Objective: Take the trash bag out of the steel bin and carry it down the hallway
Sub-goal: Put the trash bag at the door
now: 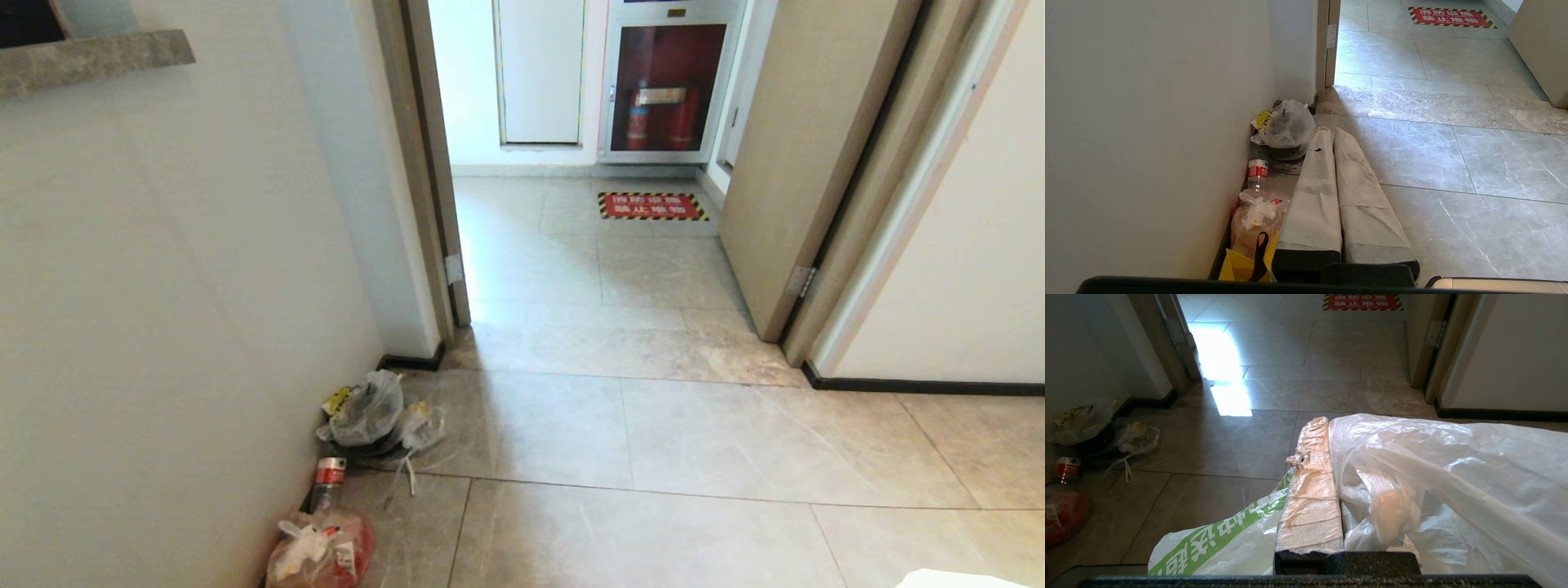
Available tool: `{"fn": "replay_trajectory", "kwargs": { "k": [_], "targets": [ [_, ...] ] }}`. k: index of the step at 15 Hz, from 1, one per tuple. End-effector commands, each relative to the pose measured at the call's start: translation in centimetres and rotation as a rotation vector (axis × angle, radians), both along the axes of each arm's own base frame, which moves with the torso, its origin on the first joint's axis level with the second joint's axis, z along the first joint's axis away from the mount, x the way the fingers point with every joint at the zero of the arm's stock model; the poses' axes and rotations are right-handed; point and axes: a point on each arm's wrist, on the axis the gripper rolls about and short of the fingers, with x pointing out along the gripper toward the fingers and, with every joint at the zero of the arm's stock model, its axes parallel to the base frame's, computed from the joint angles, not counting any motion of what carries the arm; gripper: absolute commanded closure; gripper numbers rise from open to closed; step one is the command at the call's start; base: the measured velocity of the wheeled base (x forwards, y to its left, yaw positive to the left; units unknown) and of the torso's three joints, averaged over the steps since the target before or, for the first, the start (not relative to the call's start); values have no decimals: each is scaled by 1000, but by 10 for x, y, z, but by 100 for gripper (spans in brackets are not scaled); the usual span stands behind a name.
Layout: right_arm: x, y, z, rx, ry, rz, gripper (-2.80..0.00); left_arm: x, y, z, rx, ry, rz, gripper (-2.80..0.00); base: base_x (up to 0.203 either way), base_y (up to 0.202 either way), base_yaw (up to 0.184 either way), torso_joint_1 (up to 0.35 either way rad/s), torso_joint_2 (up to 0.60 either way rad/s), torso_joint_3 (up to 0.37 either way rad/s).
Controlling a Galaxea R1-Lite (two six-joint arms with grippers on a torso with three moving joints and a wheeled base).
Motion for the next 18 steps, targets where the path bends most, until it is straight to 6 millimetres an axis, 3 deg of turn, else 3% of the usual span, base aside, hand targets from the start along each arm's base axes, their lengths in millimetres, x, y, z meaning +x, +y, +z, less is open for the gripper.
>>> {"fn": "replay_trajectory", "kwargs": {
  "k": [1, 15, 18],
  "targets": [
    [0, 0, 0, -1, 1, 0, 0, 0, 0, 0, -1, 0, 1, 0, 0, 0, 0, 0, 0, 0],
    [0, 0, 0, 2, -1, -3, 0, 0, 0, 0, -1, 0, 1, 0, 0, 0, 0, 0, 0, 0],
    [0, 0, 0, 2, 1, -2, 0, 0, 0, 0, -1, 0, 1, 0, 4, -13, 140, 2, 3, 1]
  ]
}}
